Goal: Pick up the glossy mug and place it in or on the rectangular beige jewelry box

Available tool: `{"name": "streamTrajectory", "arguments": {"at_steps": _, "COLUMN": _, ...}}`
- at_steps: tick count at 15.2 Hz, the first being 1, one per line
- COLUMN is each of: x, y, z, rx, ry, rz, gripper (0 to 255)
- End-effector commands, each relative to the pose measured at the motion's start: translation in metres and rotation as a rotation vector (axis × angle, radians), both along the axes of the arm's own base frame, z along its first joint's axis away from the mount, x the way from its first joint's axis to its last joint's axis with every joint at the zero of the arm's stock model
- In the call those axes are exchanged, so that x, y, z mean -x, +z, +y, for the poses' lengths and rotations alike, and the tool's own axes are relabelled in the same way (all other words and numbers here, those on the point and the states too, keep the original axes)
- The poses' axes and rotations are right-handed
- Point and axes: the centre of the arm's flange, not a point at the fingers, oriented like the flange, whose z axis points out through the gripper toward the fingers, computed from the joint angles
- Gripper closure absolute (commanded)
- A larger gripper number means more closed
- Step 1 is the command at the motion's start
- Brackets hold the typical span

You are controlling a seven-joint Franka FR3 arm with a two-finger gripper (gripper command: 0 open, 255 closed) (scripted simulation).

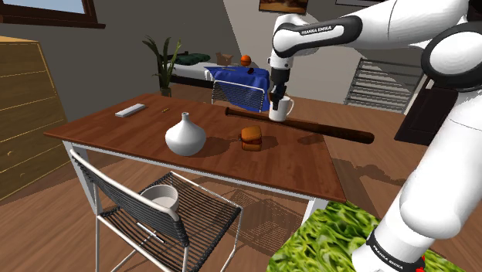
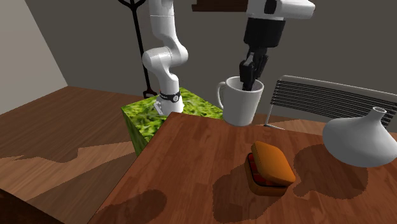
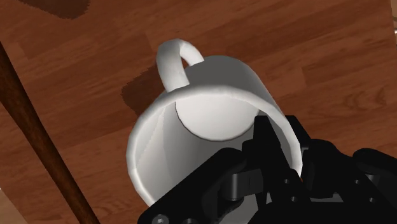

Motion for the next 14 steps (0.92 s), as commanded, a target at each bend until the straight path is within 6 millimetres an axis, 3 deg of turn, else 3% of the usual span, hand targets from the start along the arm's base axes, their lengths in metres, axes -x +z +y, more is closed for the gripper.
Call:
{"name": "streamTrajectory", "arguments": {"at_steps": 1, "x": -0.024, "y": 0.004, "z": 0.011, "rx": 0.0, "ry": 0.0, "rz": 0.0, "gripper": 255}}
{"name": "streamTrajectory", "arguments": {"at_steps": 7, "x": -0.095, "y": 0.01, "z": 0.038, "rx": 0.0, "ry": 0.0, "rz": 0.0, "gripper": 255}}
{"name": "streamTrajectory", "arguments": {"at_steps": 14, "x": -0.095, "y": -0.027, "z": 0.038, "rx": 0.0, "ry": 0.0, "rz": 0.0, "gripper": 255}}
